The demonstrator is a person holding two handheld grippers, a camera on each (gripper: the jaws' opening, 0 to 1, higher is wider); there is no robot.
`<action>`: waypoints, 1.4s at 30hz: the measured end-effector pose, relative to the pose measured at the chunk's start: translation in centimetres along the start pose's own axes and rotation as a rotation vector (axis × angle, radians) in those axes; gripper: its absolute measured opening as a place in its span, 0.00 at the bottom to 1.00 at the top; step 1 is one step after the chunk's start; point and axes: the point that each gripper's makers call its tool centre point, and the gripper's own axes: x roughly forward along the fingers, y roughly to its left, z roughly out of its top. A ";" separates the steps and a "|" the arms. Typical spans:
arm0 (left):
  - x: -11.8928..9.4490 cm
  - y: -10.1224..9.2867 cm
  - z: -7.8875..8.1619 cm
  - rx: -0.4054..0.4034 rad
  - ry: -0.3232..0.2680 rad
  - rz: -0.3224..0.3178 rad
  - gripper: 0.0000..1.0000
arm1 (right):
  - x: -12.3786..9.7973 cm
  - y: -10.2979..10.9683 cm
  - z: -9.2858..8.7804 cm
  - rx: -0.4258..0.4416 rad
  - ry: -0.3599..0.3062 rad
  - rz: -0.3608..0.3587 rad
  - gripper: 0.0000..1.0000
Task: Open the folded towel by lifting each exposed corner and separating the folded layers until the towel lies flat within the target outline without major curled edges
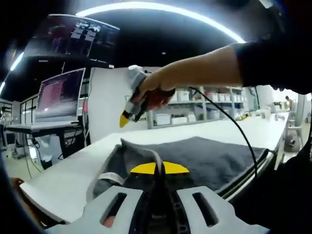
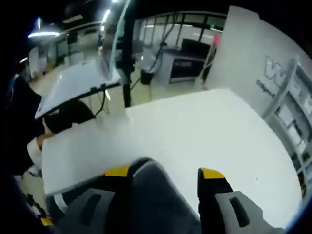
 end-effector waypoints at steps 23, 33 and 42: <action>-0.2 -0.9 0.6 0.038 -0.022 -0.024 0.02 | 5.5 1.9 -0.5 0.081 0.118 0.084 0.48; -0.3 -1.4 0.9 0.045 -0.039 -0.034 0.02 | 6.3 3.0 -0.5 0.069 0.117 0.098 0.41; -0.3 -1.6 1.0 0.048 -0.050 -0.041 0.02 | 6.5 2.8 -2.1 0.057 0.148 0.088 0.36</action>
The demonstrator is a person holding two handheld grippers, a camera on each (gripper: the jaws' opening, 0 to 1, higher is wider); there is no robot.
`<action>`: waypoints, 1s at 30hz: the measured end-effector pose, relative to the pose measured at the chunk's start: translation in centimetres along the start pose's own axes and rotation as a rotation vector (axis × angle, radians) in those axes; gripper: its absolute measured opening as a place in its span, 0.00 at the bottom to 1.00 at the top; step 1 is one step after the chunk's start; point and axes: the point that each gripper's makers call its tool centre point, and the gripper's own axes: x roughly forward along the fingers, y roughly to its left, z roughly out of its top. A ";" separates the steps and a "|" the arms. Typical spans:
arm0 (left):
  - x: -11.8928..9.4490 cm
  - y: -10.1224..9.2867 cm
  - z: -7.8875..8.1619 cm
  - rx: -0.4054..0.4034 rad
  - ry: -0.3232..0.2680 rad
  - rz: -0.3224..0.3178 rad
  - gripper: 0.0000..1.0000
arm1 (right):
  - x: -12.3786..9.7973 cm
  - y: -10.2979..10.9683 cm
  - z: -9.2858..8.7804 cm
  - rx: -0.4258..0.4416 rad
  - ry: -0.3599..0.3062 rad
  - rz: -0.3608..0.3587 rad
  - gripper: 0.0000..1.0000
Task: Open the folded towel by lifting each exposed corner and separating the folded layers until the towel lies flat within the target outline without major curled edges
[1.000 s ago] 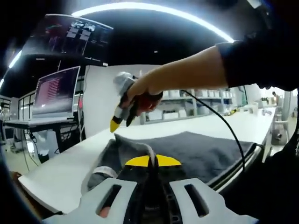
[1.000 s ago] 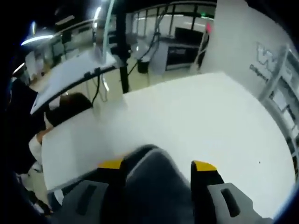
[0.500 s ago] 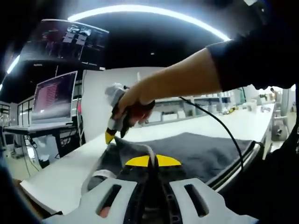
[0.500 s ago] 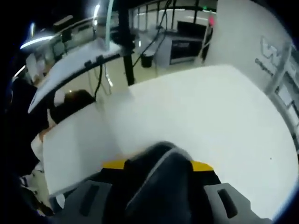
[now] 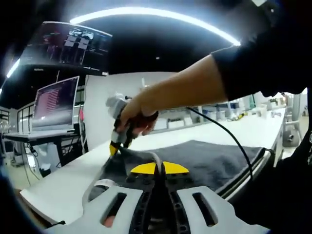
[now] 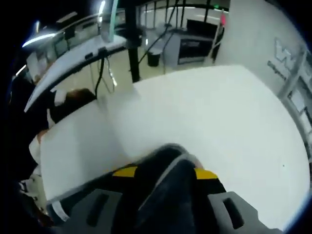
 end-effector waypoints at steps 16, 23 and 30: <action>0.0 -0.6 -0.1 0.010 -0.003 -0.015 0.02 | 0.1 -0.4 -0.7 0.013 0.007 0.017 0.17; 0.1 -0.7 -0.3 0.010 0.001 -0.019 0.02 | 0.1 -0.2 -0.9 0.022 0.028 0.017 0.29; 0.0 -0.6 -0.2 0.010 -0.003 -0.017 0.02 | -0.4 -1.9 -0.3 0.042 0.017 -0.037 0.26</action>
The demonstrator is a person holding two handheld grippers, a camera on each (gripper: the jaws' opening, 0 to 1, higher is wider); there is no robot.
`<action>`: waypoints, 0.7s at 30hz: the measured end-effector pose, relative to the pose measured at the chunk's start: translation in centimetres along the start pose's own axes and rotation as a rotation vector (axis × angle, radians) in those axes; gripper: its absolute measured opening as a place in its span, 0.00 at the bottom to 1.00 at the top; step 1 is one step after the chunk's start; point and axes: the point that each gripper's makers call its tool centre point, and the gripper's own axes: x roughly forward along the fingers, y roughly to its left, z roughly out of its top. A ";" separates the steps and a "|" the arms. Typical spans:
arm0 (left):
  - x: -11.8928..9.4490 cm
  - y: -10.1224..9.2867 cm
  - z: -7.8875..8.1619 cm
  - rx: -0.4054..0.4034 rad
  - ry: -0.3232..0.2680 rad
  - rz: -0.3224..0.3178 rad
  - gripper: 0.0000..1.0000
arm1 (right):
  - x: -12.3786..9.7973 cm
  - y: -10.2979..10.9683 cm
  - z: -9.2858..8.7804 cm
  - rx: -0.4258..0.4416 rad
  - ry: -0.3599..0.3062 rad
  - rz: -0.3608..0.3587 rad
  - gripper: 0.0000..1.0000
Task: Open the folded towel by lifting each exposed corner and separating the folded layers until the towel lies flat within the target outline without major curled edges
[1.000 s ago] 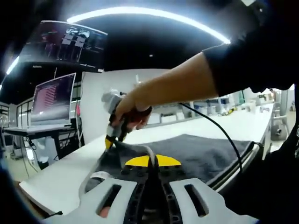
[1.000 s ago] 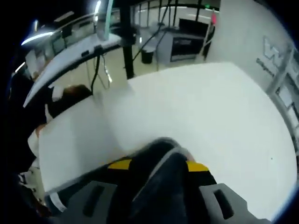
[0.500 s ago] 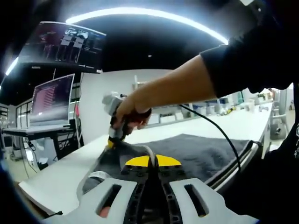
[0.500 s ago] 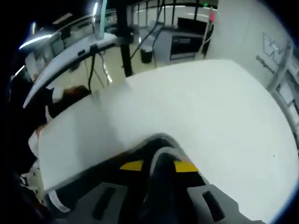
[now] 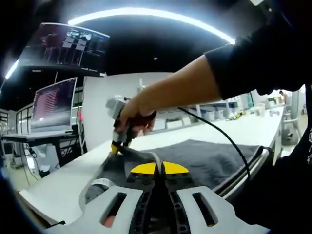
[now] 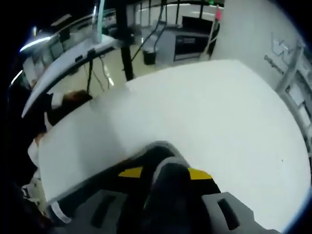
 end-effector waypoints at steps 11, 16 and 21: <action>0.0 0.0 0.2 0.007 -0.007 0.000 0.02 | -0.3 -1.1 0.4 0.023 -0.009 -0.013 0.00; 0.0 -0.2 0.4 0.000 -0.010 -0.006 0.02 | -0.3 -0.6 0.6 0.006 -0.017 0.004 0.00; 0.1 -0.6 1.0 0.003 -0.024 -0.019 0.02 | -0.3 -0.5 0.5 -0.005 -0.022 0.016 0.00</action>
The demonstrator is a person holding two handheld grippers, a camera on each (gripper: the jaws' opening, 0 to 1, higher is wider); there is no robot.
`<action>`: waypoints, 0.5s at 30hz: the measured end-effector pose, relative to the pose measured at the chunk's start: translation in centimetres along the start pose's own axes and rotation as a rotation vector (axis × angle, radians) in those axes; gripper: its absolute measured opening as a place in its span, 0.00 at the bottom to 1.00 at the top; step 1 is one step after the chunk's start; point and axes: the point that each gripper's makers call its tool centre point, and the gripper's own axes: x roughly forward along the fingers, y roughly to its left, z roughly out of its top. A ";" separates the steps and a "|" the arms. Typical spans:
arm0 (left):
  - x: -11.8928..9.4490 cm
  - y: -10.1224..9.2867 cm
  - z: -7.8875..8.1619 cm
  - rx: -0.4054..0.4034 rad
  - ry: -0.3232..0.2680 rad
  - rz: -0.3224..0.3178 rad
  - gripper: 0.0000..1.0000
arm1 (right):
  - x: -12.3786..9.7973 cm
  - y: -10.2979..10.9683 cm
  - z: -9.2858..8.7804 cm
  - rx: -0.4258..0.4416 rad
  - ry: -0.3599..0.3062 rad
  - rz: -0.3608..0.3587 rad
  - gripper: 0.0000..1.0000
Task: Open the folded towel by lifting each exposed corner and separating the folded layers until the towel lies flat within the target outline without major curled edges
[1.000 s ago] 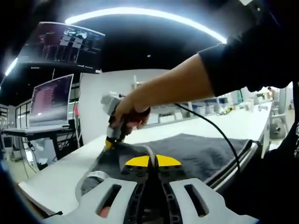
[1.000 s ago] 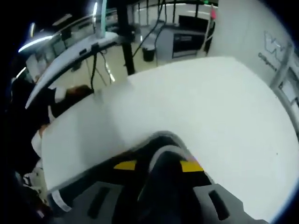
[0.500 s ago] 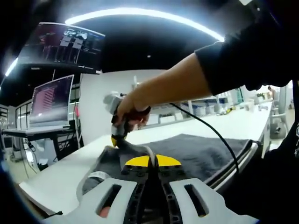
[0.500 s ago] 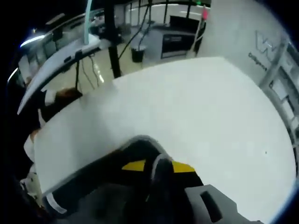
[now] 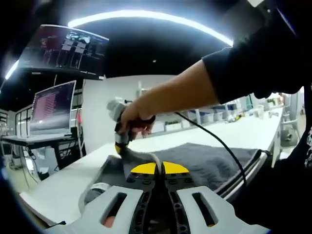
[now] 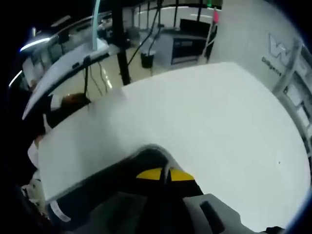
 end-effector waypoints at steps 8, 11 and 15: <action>0.3 -1.0 0.9 0.009 -0.017 -0.029 0.02 | -0.5 -0.8 0.3 -0.025 -0.021 -0.015 0.00; 0.7 -1.3 1.9 0.010 -0.040 -0.042 0.02 | -0.8 -0.6 0.3 -0.052 -0.028 -0.007 0.00; 1.3 -2.0 3.0 0.016 -0.063 -0.065 0.02 | -1.6 -1.0 0.7 -0.054 -0.044 -0.007 0.00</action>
